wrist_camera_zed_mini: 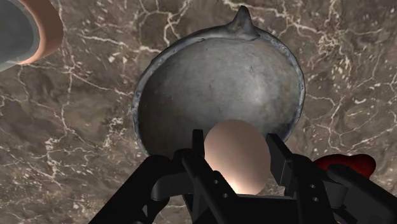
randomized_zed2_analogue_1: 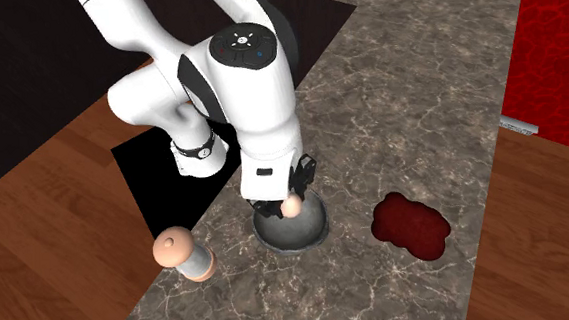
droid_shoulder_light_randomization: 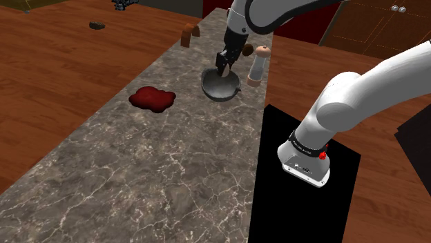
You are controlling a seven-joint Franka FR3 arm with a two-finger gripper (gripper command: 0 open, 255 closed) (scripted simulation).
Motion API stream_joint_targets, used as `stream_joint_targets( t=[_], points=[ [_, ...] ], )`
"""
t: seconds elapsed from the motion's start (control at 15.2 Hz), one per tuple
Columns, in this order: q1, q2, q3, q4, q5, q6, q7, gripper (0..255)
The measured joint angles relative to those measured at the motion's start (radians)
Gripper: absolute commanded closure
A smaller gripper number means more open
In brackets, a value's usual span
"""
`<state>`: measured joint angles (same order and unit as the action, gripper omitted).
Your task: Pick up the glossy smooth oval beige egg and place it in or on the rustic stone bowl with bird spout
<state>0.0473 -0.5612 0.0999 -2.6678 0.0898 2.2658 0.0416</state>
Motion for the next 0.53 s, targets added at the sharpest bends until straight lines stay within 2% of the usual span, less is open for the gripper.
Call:
stream_joint_targets(
  t=[0.13, 0.2, 0.53],
  points=[
    [0.000, 0.000, 0.000, 0.000, 0.000, 0.000, 0.000, 255],
    [0.000, 0.000, 0.000, 0.000, 0.000, 0.000, 0.000, 0],
    [0.000, 0.000, 0.000, 0.000, 0.000, 0.001, 0.000, 0]
  ],
)
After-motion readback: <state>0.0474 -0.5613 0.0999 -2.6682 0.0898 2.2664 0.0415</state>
